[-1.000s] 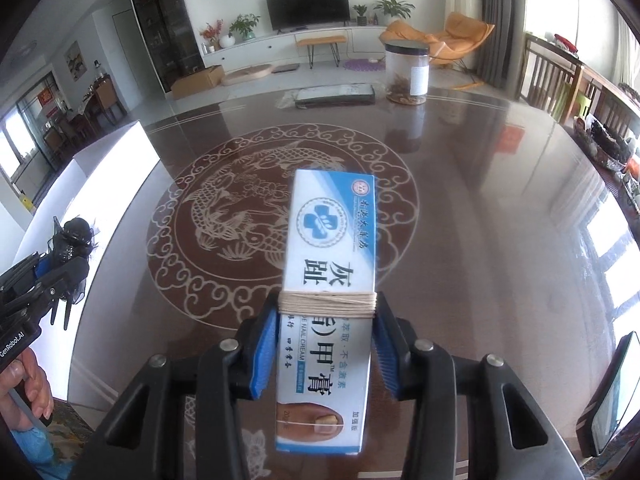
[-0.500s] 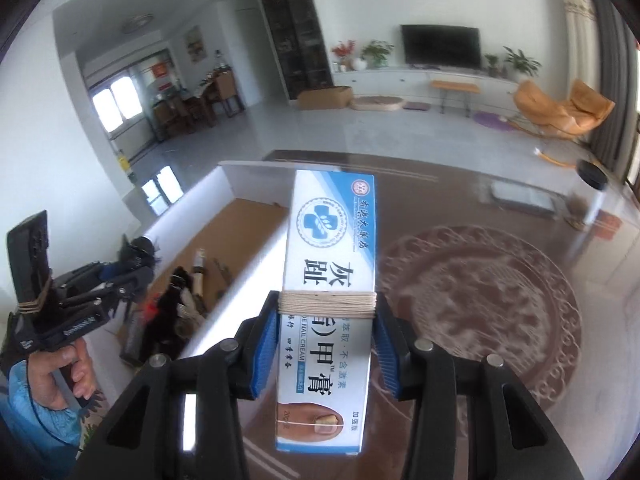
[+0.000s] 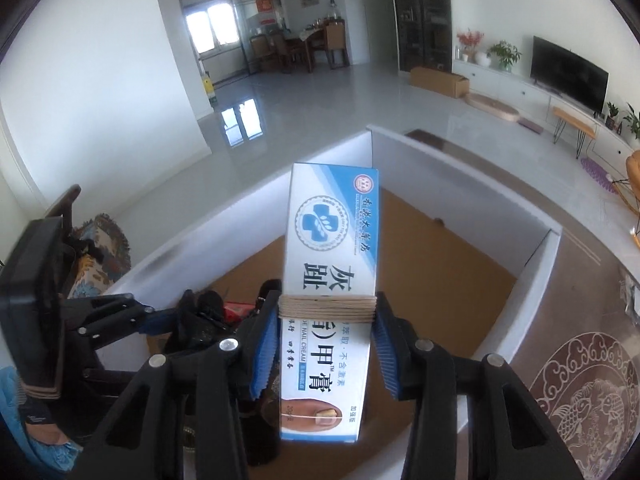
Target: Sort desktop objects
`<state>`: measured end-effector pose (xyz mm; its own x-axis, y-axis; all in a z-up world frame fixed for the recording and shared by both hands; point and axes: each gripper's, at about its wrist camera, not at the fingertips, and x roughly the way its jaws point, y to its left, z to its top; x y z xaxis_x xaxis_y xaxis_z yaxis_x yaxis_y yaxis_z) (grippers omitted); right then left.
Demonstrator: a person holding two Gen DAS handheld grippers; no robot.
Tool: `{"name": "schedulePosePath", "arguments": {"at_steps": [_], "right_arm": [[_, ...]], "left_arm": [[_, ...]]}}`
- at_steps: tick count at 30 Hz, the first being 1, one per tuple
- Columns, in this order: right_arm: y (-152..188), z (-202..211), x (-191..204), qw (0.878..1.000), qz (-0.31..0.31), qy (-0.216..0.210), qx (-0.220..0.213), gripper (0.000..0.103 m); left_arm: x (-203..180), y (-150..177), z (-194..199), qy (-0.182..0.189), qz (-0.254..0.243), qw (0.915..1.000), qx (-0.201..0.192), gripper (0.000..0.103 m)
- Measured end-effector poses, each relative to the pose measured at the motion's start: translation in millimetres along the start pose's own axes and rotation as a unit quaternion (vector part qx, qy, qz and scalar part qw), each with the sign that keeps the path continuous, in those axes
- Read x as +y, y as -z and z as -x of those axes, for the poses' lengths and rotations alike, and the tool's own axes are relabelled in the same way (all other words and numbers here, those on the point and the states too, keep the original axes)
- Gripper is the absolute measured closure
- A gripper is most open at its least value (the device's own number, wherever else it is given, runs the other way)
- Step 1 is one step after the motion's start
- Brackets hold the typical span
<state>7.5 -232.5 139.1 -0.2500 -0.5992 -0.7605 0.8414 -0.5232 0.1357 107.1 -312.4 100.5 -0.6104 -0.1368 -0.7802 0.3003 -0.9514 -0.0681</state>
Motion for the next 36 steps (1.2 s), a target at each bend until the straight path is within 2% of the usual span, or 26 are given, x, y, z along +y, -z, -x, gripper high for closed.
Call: {"name": "schedulePosePath", "arguments": {"at_steps": [3,6,7,8,10,12,21,29,36], "right_arm": [[9,-29,-8,0.999,-0.012,-0.003,0.033,0.058],[15,-46,-11,0.998,-0.014,0.001,0.056,0.057],[16,-49,-13,0.998,-0.015,0.006,0.062,0.051],[17,-50,-19,0.998,-0.017,0.009,0.065,0.036],[18,-49,-26,0.998,-0.02,0.007,0.059,0.023],[20,-43,-31,0.998,-0.02,0.011,0.054,0.023],[23,-19,-45,0.998,-0.017,0.033,0.047,0.02],[35,-17,-40,0.997,-0.009,0.043,0.057,0.019],[45,-16,-36,0.996,0.009,0.051,0.069,0.019]], "left_arm": [[2,-3,-11,-0.001,0.006,0.9997,0.024,0.067],[2,-4,-21,-0.024,0.011,0.9985,0.049,0.062],[3,-4,-25,-0.033,0.013,0.9976,0.058,0.052],[3,-4,-26,-0.041,0.016,0.997,0.063,0.045],[3,-4,-22,-0.053,0.017,0.997,0.053,0.021],[2,-4,-20,-0.069,0.012,0.9967,0.042,0.014],[-14,-6,-17,-0.138,-0.031,0.9898,0.018,0.013],[-12,-9,-10,-0.132,0.001,0.9913,0.0,0.013],[-17,-10,-8,-0.139,0.008,0.9902,-0.009,0.011]]}}
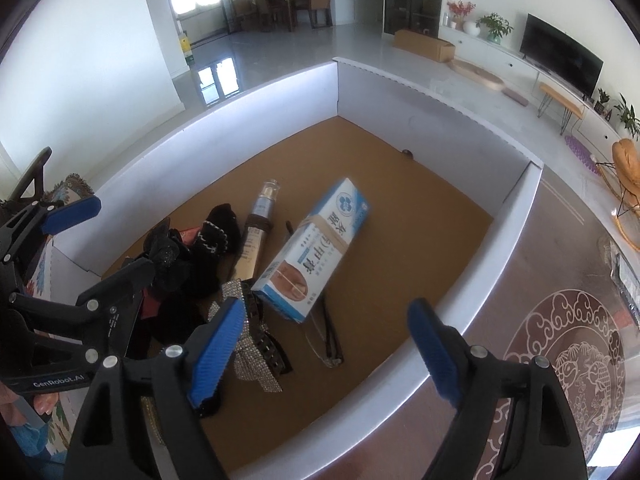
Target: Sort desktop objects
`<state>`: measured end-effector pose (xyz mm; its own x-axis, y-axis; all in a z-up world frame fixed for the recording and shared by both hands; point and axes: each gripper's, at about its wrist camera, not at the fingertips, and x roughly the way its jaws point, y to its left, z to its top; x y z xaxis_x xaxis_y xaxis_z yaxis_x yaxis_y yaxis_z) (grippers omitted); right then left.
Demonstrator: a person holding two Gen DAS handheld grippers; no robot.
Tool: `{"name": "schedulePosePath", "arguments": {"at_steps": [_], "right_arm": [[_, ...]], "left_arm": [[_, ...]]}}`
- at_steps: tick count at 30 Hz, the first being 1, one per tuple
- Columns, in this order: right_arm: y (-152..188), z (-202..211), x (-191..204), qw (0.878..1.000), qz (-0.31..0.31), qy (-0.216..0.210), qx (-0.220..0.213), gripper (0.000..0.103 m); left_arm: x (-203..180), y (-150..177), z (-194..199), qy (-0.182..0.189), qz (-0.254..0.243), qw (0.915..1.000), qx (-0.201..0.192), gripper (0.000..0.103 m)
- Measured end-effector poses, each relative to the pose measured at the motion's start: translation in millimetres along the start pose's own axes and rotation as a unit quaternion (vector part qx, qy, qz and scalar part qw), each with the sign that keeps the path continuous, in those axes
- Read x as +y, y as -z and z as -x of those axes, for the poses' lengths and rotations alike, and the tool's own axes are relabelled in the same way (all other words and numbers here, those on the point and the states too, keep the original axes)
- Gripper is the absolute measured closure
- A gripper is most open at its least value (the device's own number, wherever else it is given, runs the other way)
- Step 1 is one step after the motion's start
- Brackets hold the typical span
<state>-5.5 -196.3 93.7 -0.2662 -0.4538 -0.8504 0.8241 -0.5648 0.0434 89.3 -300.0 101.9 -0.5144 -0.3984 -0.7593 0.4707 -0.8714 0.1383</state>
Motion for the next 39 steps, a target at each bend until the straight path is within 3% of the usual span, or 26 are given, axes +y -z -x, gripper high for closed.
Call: {"name": "schedulePosePath", "arguments": {"at_steps": [9,14,19,35,39], "right_arm": [[-1,8,3,1.0,0.008,-0.005,0.004,0.019],[-9,19,4,1.0,0.01,0.001,-0.001,0.013],[-9,25,4,1.0,-0.002,-0.002,-0.001,0.013],[-4,39,4,1.0,0.009,0.005,-0.005,0.013],[-5,40,4,1.0,0.006,-0.001,-0.008,0.013]], "left_arm": [[11,-4,18,0.005,0.056,0.9983,-0.014,0.011],[18,-14,46,-0.025,0.09,0.9949,-0.038,0.011],[24,-14,68,-0.006,0.134,0.9896,-0.052,0.0],[13,-15,68,0.011,0.141,0.99,-0.009,0.0],[17,-8,77,-0.031,0.161,0.986,-0.031,0.0]]}}
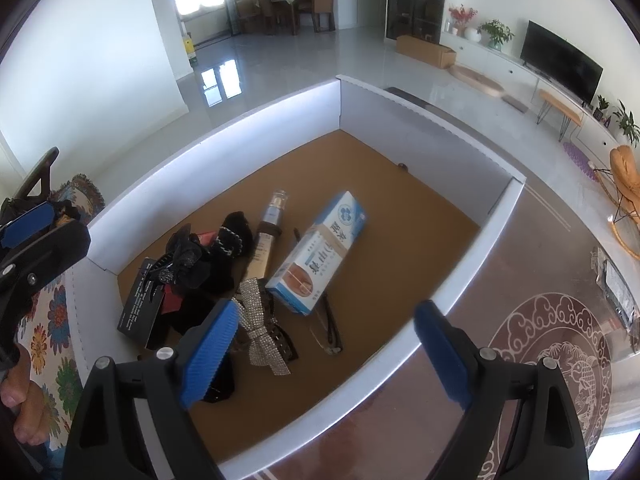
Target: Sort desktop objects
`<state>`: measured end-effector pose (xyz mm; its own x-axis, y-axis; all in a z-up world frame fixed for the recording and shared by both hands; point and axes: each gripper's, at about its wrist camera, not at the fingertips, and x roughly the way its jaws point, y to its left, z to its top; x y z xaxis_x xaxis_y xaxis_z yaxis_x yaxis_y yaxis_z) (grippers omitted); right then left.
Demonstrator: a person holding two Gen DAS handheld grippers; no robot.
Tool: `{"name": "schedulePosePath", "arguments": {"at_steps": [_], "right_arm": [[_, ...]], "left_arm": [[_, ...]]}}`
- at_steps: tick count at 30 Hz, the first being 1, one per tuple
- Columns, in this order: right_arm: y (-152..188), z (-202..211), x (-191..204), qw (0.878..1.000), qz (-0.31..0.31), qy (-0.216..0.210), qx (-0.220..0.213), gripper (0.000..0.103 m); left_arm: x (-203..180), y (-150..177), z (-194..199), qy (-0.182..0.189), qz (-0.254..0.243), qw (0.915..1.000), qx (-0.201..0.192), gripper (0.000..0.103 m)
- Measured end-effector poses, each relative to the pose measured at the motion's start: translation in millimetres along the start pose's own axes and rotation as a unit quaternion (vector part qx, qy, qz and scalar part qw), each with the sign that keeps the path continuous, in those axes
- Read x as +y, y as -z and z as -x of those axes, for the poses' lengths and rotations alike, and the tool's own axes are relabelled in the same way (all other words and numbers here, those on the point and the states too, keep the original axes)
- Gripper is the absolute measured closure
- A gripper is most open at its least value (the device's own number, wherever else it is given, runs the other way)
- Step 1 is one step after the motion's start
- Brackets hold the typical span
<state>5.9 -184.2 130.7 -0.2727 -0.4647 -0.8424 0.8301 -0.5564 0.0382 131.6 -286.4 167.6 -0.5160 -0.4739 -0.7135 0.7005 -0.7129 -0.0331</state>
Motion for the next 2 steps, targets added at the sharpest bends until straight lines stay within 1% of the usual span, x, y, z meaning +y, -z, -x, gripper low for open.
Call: {"name": "schedulePosePath", "arguments": {"at_steps": [1,2], "right_arm": [[-0.2,0.0,0.9,1.0,0.001,-0.001,0.0,0.013],[-0.3,-1.1,2.7,1.0,0.004,-0.001,0.0,0.013]], "left_arm": [[-0.7,0.6,0.8,-0.012,-0.004,0.9999,-0.003,0.0],[-0.5,0.4,0.9,-0.014,-0.007,0.9999,-0.004,0.0]]}}
